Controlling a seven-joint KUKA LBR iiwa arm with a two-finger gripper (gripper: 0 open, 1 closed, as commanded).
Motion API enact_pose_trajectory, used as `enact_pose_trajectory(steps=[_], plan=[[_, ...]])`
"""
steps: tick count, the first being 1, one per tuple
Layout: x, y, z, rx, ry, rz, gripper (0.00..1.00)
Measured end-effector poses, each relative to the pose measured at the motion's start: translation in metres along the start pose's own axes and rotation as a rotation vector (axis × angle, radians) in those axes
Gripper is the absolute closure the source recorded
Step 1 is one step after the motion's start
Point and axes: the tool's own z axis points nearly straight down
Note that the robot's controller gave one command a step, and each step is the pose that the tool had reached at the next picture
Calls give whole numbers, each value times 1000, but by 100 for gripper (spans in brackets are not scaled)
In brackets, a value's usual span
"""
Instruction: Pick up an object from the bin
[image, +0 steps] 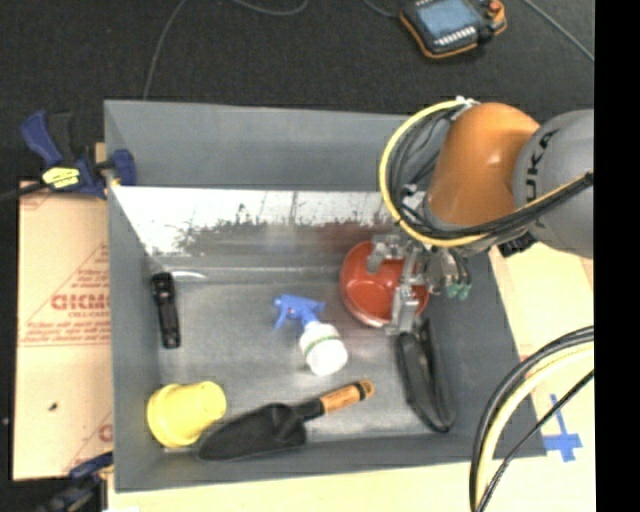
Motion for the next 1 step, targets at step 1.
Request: enact_pose_trajectory(steps=[1], plan=[[-2, 0, -5, 0, -8, -2, 0]])
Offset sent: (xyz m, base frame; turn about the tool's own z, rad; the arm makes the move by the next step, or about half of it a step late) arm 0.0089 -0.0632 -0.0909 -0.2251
